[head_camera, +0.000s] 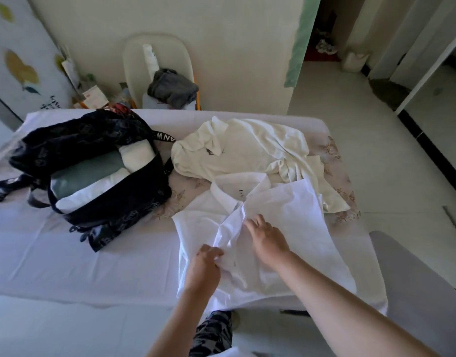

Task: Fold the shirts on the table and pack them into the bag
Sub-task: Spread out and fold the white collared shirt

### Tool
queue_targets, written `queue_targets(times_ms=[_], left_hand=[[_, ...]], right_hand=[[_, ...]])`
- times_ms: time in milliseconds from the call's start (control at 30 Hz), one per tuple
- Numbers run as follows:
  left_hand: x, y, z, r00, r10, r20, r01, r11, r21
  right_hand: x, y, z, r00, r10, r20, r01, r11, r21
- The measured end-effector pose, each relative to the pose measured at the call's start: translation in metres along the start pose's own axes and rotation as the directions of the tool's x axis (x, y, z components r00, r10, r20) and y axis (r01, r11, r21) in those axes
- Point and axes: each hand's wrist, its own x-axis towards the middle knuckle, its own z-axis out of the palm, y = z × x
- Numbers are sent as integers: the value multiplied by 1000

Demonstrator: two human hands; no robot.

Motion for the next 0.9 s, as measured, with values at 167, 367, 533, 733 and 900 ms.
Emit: queue_targets(times_ms=[167, 367, 533, 733, 900], left_hand=[[24, -2, -40, 983, -185, 4, 183, 964, -194], [81, 2, -96, 921, -379, -93, 318, 867, -384], [149, -22, -113, 904, -408, -129, 380, 904, -196], [181, -36, -87, 976, -200, 84, 186, 970, 157], [172, -48, -80, 977, -208, 55, 209, 978, 0]], right_hand=[[58, 4, -8, 997, -71, -2, 71, 997, -37], [101, 15, -23, 973, -63, -221, 79, 995, 67], [141, 13, -35, 966, 125, -225, -141, 988, -58], [166, 16, -21, 985, 166, -51, -174, 952, -253], [162, 9, -20, 954, 138, -267, -178, 975, -133]])
